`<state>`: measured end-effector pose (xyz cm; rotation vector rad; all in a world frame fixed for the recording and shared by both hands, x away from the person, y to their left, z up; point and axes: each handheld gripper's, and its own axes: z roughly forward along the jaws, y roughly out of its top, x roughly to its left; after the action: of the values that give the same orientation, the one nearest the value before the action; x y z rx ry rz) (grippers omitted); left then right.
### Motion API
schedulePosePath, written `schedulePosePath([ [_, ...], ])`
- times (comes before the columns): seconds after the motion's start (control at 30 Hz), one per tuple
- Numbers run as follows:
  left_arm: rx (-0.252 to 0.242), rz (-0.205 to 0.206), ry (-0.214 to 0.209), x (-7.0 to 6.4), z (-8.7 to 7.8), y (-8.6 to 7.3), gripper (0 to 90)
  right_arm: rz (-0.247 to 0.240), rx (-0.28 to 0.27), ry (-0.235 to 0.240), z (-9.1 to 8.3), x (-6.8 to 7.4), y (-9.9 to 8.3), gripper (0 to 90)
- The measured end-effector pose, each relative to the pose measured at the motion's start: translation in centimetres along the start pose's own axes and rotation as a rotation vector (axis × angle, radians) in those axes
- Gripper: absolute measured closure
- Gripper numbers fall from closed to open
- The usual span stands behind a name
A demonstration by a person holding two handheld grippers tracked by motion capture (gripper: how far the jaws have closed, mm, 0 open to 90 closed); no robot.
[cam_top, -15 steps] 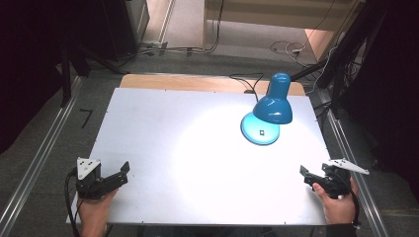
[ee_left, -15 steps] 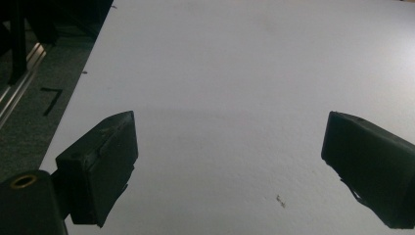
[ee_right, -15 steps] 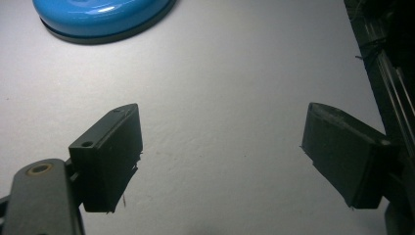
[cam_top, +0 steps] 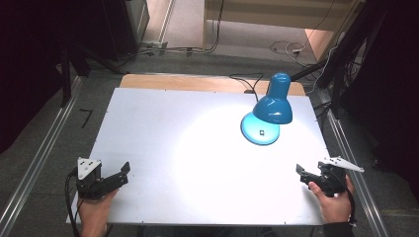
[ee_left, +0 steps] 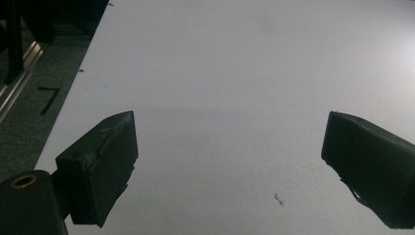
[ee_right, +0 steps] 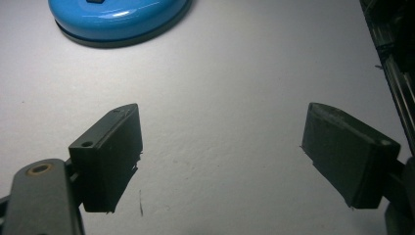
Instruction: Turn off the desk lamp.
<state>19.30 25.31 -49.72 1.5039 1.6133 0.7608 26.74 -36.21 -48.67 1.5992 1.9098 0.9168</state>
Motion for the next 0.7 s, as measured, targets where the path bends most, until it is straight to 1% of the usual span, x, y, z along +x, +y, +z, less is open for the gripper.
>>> schedulePosePath([
  [0.33,0.004,0.001,-0.009,-0.01,0.10,-0.03,7.3,-0.011,0.002,0.010,0.46,0.60,0.27,13.9],
  [0.57,0.006,0.002,-0.010,-0.06,0.10,-0.04,7.3,-0.011,0.002,0.011,0.77,0.71,0.41,13.9],
  [0.7,0.008,0.005,-0.015,-0.03,0.13,-0.04,7.3,-0.012,0.002,0.020,0.91,0.86,0.54,13.9],
])
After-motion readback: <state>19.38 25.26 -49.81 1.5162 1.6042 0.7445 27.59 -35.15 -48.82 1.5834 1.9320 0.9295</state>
